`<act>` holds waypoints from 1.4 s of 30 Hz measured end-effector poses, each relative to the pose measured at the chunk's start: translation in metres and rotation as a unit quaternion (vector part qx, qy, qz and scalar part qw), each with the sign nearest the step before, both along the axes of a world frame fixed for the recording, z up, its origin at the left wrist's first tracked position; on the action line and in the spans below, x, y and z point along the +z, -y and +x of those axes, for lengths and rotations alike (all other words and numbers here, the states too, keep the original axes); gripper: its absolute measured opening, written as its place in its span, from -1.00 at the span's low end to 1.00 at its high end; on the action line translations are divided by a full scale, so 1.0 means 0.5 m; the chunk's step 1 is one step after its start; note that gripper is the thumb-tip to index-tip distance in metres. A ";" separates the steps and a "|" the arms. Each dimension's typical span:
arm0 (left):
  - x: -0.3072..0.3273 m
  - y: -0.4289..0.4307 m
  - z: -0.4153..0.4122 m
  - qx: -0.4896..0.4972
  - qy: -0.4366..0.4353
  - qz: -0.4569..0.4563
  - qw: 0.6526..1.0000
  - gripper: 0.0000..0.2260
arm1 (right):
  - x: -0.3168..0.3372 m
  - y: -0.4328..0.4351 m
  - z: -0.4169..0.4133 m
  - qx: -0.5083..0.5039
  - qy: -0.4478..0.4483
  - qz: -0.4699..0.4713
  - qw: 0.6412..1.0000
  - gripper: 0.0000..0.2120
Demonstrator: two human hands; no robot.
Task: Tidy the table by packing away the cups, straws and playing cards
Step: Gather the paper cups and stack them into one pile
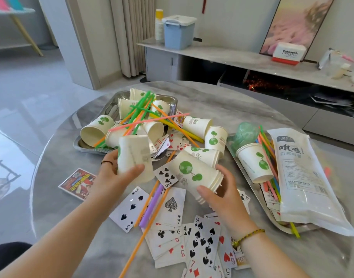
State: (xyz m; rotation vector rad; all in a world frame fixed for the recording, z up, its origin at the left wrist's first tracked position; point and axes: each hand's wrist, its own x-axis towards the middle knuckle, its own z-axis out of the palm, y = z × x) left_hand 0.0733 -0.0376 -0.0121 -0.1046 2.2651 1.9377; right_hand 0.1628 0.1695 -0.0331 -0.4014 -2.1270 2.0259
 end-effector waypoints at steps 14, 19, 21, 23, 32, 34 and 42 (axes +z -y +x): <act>-0.036 -0.053 0.086 -0.148 0.101 0.232 0.956 -0.65 | -0.003 0.053 0.021 0.107 0.038 -0.007 0.994 -0.22; -0.041 -0.051 0.077 -0.207 0.095 0.247 0.942 -0.52 | -0.011 0.047 0.016 0.148 0.054 -0.007 0.987 -0.17; -0.042 -0.051 0.071 -0.223 0.091 0.237 0.941 -0.54 | -0.017 0.045 0.013 0.174 0.068 0.000 0.982 -0.18; -0.044 -0.053 0.069 -0.239 0.097 0.234 0.937 -0.57 | -0.025 0.041 0.013 0.196 0.092 0.026 0.976 -0.13; -0.049 -0.063 0.059 -0.149 -0.004 0.020 0.989 -0.53 | 0.018 -0.017 0.010 0.103 0.065 0.417 0.901 -0.29; -0.056 -0.065 0.066 -0.169 -0.024 -0.065 0.983 -0.46 | 0.025 -0.041 0.002 0.021 0.031 0.458 0.888 -0.39; -0.083 -0.086 0.061 -0.299 -0.074 -0.198 0.931 -0.33 | 0.029 -0.077 -0.105 0.048 0.016 0.539 0.840 -0.32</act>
